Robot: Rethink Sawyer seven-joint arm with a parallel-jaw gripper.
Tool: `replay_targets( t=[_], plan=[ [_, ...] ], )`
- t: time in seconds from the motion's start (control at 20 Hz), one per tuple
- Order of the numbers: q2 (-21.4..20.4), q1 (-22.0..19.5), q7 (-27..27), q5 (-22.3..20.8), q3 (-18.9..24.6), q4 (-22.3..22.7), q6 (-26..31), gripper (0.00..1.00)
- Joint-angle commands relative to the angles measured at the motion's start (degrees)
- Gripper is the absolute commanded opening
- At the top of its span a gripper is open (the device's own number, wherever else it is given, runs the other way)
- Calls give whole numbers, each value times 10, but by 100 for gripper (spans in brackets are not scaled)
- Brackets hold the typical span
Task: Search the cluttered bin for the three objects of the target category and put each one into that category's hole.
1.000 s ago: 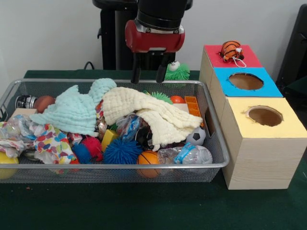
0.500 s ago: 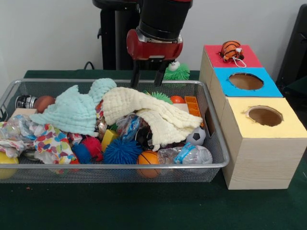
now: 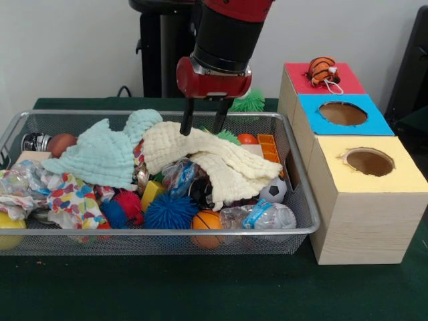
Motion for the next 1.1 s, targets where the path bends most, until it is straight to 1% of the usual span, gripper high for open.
replay_targets(
  t=[0.05,0.2,0.55,0.75,1.05,1.1],
  plan=[
    [55,14,133,-17,-35,-10,-55,100],
    [68,20,132,-12,-45,-14,-72,100],
    [89,28,130,1,-66,-9,-114,100],
    [98,19,124,19,-62,-1,-126,100],
    [98,10,116,28,-60,8,-136,100],
    [100,11,119,34,-64,7,-131,0]
  ],
)
